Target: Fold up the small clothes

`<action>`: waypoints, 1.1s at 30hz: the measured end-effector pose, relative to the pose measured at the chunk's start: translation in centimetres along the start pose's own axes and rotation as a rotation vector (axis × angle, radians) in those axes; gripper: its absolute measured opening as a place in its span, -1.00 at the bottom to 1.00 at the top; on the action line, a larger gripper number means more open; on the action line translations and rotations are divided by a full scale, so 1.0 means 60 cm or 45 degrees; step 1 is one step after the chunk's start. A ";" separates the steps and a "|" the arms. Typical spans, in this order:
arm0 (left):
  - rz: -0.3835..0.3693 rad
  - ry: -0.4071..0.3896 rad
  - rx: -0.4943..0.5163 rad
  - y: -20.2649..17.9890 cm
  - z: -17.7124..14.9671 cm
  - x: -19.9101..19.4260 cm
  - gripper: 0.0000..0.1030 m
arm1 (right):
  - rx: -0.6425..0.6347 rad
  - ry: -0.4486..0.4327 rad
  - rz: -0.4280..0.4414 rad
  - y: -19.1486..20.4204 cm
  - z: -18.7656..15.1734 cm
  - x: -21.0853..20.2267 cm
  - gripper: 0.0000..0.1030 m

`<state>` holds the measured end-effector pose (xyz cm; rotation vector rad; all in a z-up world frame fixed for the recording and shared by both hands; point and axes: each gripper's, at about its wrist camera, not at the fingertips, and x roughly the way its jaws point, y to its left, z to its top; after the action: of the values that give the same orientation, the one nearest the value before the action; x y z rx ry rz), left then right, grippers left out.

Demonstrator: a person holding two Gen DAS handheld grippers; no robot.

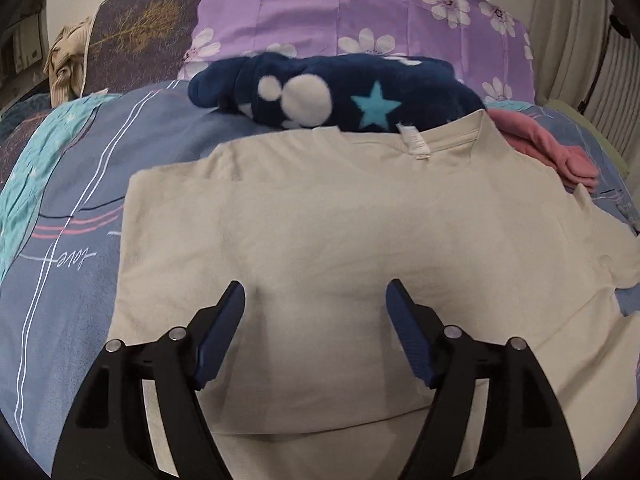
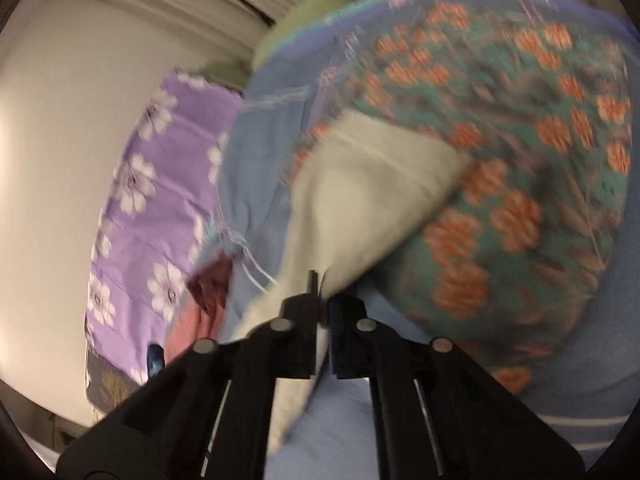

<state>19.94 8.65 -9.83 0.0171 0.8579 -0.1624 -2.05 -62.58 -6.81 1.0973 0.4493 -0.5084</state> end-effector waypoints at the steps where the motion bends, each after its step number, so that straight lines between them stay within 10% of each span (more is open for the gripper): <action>1: -0.007 0.013 -0.005 0.000 0.000 0.004 0.43 | -0.044 -0.033 0.022 0.023 -0.004 -0.003 -0.93; 6: -0.001 0.052 -0.020 0.000 -0.008 0.021 0.44 | -0.486 0.039 0.307 0.226 -0.107 0.008 -0.93; 11: -0.025 0.040 -0.041 0.006 -0.010 0.018 0.44 | -0.987 0.455 0.678 0.391 -0.364 0.032 -0.93; 16: -0.102 0.013 -0.103 0.019 -0.009 0.003 0.44 | -1.412 0.823 0.578 0.384 -0.597 0.075 -0.92; 24: -0.523 0.007 -0.254 0.003 0.004 -0.041 0.44 | -1.476 0.979 0.516 0.321 -0.636 0.067 -0.74; 31: -0.488 0.195 -0.161 -0.060 -0.010 0.007 0.44 | -1.469 0.981 0.514 0.330 -0.630 0.082 -0.74; 33: -0.471 0.181 -0.106 -0.079 -0.007 0.010 -0.11 | -1.462 0.979 0.519 0.328 -0.628 0.082 -0.74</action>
<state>19.30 3.90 -10.34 -0.2114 1.0042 -0.4763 10.09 -21.70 -10.18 0.1837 0.9891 0.5523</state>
